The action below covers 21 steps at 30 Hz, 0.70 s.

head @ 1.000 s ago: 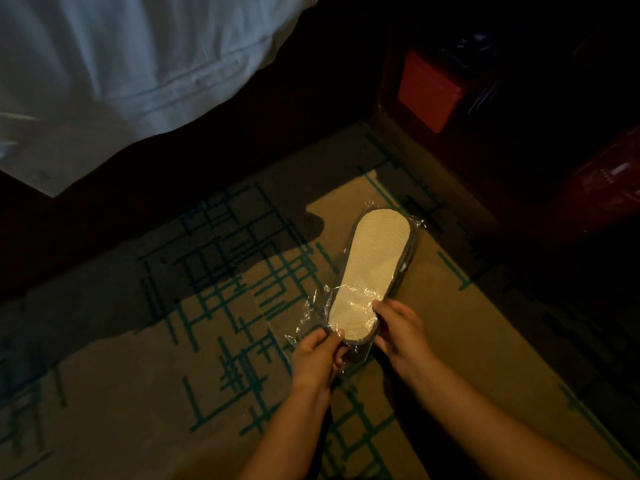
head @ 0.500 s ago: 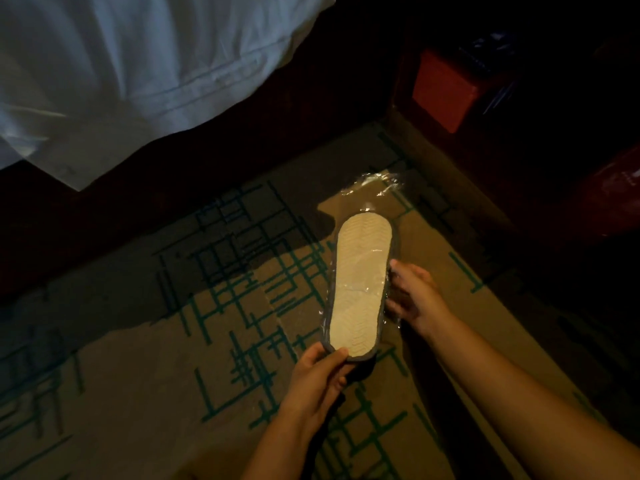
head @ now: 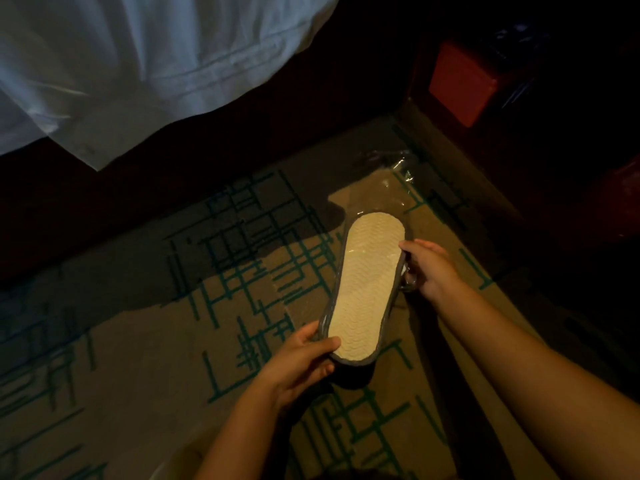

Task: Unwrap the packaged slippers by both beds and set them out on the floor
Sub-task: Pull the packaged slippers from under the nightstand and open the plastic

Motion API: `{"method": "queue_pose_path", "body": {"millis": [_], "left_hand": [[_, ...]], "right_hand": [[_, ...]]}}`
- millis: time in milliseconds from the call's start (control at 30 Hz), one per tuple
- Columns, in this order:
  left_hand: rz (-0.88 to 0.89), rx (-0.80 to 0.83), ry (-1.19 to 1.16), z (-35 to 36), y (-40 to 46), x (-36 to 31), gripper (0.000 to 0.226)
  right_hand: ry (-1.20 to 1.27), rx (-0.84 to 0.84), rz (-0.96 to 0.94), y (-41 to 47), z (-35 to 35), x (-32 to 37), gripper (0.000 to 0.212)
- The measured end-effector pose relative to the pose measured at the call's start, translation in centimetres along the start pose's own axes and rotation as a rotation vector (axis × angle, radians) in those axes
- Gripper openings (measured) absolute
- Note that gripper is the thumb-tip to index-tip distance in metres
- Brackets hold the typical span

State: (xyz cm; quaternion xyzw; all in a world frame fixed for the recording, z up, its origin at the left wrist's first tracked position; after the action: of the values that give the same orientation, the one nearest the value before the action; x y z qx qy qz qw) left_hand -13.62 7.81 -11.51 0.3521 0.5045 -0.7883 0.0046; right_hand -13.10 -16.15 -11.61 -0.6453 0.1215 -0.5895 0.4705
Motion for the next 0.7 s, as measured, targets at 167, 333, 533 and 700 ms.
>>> {"method": "queue_pose_path", "body": {"millis": [167,333,533,700], "left_hand": [[-0.068,0.068,0.045,-3.6,-1.5,1.0,0.029],[-0.072,0.089,0.014,-7.4,-3.1,1.9,0.087],[-0.036,0.065,-0.031,-8.4,-2.5,2.8,0.083],[-0.027,0.027,0.065,-6.3,-1.4,3.0,0.033]], "right_hand": [[0.033,-0.023,-0.038,1.1,0.7,0.9,0.035],[0.035,-0.076,-0.071,2.4,0.7,1.8,0.024],[-0.142,0.227,0.227,-1.3,2.0,-1.1,0.044],[-0.071,0.214,0.287,-3.5,2.9,-6.9,0.048]]}}
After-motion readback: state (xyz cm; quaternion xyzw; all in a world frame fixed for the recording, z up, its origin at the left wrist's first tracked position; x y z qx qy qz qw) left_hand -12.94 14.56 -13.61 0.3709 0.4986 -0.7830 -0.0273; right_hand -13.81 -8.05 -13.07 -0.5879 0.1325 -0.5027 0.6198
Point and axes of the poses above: each hand's wrist, its own y-axis towards the middle knuckle, its own z-axis out of the palm, x = y × z, the point moved 3 cm from there along y, towards the middle knuckle, and after that the axes turned 10 degrees about y, right-handed, at the moved point
